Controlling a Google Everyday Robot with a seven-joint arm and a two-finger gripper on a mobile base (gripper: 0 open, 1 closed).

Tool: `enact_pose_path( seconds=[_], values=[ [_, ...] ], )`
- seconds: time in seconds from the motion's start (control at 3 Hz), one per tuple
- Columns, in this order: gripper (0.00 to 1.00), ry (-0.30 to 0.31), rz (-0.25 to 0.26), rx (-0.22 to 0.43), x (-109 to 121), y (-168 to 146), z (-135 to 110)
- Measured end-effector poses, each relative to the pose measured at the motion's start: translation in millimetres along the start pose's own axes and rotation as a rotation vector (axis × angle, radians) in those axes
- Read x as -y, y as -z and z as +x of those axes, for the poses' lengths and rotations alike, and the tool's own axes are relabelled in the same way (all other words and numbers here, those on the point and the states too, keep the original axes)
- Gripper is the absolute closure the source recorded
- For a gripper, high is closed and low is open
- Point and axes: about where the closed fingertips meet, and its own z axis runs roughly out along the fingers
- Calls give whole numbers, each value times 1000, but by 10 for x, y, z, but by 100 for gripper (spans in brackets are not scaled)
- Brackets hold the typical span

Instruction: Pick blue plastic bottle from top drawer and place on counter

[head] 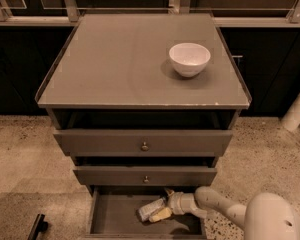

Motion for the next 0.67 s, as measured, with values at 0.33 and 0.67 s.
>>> enact_pose_path(
  seconds=[0.33, 0.67],
  values=[
    [0, 2, -2, 3, 27, -101, 25],
    [0, 10, 18, 1, 62, -166, 63]
  ],
)
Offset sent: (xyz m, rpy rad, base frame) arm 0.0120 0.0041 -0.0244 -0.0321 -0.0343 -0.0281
